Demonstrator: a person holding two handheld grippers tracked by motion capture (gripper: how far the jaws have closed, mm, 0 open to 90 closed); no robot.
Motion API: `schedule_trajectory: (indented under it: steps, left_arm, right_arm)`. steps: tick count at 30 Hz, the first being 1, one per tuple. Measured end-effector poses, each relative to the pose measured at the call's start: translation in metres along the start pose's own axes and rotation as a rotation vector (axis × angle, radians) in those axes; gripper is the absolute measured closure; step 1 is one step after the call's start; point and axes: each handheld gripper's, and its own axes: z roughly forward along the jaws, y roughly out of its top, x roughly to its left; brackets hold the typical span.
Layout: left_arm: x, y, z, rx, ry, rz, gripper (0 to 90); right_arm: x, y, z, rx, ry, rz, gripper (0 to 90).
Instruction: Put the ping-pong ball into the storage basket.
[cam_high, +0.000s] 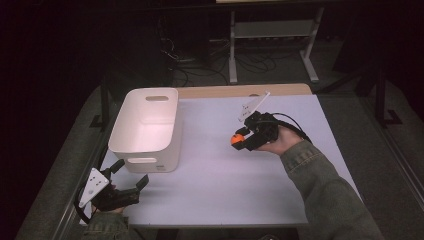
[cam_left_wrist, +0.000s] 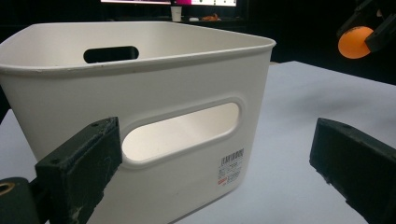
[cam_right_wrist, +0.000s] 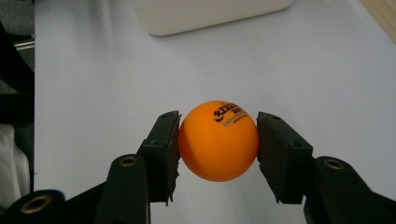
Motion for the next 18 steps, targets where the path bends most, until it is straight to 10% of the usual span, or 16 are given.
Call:
schedule_trajectory:
  steps: [18]
  left_arm:
    - [0.0, 0.0, 0.0, -0.003, -0.001, -0.001, 1.9]
  right_arm:
    - [0.0, 0.025, 0.003, -0.017, 0.028, -0.042, 49.7]
